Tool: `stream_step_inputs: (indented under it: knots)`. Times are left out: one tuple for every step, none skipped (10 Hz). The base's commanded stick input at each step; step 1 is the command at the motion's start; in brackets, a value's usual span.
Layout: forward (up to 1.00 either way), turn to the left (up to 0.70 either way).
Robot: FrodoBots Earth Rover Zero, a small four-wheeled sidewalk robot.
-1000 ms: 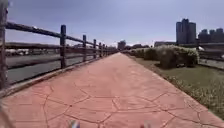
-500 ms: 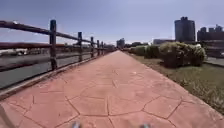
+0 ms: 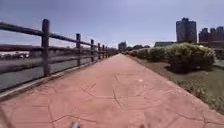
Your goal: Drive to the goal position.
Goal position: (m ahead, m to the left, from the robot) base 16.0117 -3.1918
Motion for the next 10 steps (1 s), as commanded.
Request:
stream_step_inputs:
  knots:
    - [0.85,-0.34]
    - [0.85,0.00]
    - [0.85,0.00]
    - [0.85,0.00]
    - [0.85,0.00]
    - [0.85,0.00]
    - [0.85,0.00]
    - [0.85,0.00]
    - [0.85,0.00]
    - [0.85,0.00]
